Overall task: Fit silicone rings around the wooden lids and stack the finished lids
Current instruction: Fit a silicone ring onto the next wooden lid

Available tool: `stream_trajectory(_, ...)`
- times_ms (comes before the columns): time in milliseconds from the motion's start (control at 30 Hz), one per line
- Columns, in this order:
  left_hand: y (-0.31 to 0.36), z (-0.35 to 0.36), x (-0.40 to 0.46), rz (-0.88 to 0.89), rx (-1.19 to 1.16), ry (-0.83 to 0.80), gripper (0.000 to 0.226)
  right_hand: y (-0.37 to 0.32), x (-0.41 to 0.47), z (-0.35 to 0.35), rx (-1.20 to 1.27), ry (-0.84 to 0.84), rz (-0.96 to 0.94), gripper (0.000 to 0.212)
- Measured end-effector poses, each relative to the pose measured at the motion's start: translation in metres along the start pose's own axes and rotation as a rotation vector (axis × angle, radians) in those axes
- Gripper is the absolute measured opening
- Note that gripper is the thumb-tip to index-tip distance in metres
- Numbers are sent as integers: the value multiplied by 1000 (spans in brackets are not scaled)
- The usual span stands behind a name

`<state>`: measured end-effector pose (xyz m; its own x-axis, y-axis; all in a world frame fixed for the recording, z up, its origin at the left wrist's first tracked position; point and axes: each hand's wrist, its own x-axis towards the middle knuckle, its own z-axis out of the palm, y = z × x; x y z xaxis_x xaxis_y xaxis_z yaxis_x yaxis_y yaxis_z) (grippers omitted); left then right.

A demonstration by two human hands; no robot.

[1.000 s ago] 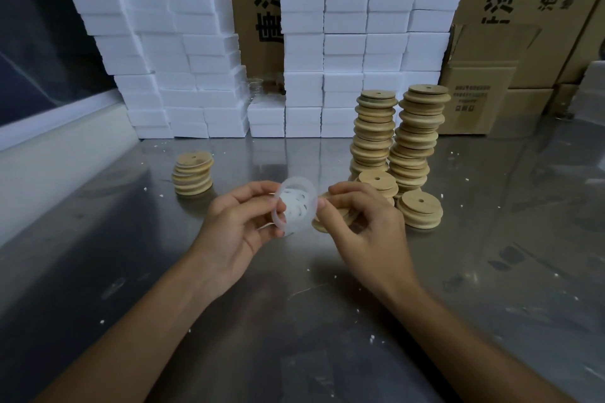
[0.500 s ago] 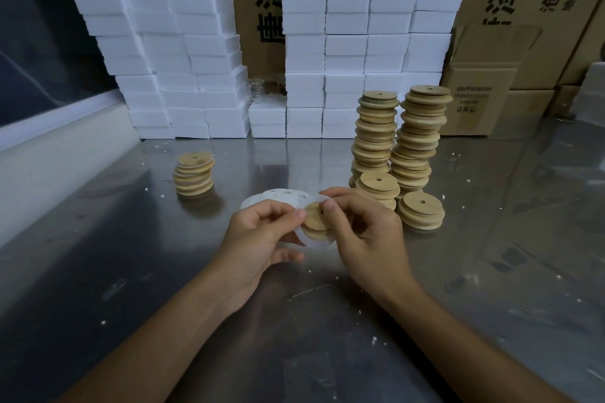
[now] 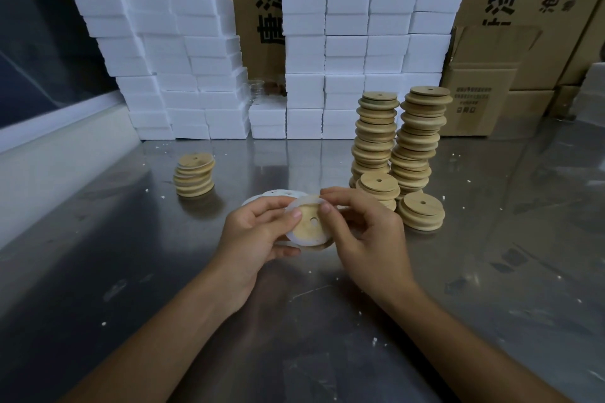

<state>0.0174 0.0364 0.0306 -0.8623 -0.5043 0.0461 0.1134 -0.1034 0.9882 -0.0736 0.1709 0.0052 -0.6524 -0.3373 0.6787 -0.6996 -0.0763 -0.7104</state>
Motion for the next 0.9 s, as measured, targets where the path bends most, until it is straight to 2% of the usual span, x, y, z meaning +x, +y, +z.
stream_trajectory(100,-3,0,1,82,52,20,14,-1,0,0,18,23,66,15)
stream_trajectory(233,-3,-1,1,206,107,23,17,-2,1,-3,76,-8,160,6)
stream_trajectory(333,-2,-2,2,262,131,28,25,-6,3,-3,171,-18,236,10)
stream_trajectory(433,0,-3,2,285,110,38,25,-9,5,-4,288,-30,311,5)
stream_trajectory(633,5,-5,2,216,-28,51,17,-9,8,-7,413,-81,400,7)
stream_trajectory(900,3,-7,3,120,-113,40,27,-9,10,-10,437,-89,481,6)
